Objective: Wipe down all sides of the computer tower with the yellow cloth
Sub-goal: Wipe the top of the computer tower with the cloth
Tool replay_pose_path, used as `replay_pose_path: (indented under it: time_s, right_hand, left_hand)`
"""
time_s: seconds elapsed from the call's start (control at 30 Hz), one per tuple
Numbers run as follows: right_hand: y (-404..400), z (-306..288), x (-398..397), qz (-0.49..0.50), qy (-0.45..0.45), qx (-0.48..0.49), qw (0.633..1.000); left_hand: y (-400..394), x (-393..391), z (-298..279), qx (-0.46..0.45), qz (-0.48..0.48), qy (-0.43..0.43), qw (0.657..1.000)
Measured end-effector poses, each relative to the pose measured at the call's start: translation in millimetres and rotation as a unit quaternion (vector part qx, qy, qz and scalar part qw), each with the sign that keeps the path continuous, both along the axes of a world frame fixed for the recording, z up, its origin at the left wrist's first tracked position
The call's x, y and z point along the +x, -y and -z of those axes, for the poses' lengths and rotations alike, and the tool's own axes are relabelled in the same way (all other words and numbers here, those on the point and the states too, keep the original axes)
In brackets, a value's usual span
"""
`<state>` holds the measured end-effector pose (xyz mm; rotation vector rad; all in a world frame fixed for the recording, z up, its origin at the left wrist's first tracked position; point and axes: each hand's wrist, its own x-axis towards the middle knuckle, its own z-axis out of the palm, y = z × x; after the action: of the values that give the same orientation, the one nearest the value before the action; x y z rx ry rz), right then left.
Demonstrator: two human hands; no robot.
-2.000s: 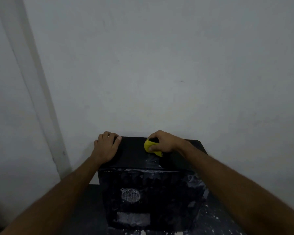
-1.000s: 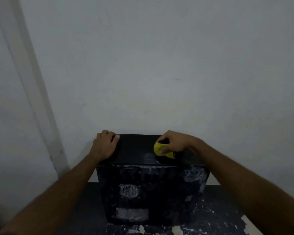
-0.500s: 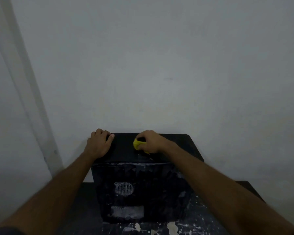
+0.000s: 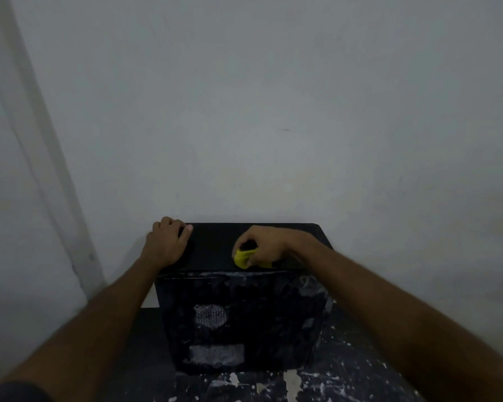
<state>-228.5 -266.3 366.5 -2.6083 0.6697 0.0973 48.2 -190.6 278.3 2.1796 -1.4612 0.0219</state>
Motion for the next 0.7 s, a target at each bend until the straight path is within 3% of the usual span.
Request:
replay_pose_path:
  time_s: [0.07, 0.13, 0.23, 0.33, 0.43, 0.57, 0.7]
  right_hand:
    - [6, -1, -7, 0.029, -0.013, -0.027, 0.999]
    - [-1, 8, -7, 0.037, 0.029, -0.044, 0.998]
    - [-11, 21, -20, 0.000, 0.068, -0.012, 0.998]
    - [-1, 10, -40, 0.038, 0.025, 0.014, 0.999]
    - [-1, 7, -40, 0.072, 0.028, -0.028, 0.997]
    - [-21, 24, -36, 0.028, 0.104, -0.028, 0.994]
    - [-8, 15, -52, 0.034, 0.074, -0.036, 0.996]
  left_hand:
    - [0, 0, 0, -0.002, 0.001, -0.005, 1.000]
    - [0, 1, 0, -0.004, 0.002, -0.008, 1.000]
    - [0, 2, 1, -0.005, 0.006, -0.010, 1.000]
    - [0, 0, 1, -0.007, 0.008, -0.009, 1.000]
    - [0, -1, -1, -0.004, 0.003, -0.012, 1.000]
    - [0, 0, -2, -0.004, 0.005, -0.015, 1.000]
    - [-1, -1, -1, -0.011, 0.007, -0.026, 1.000]
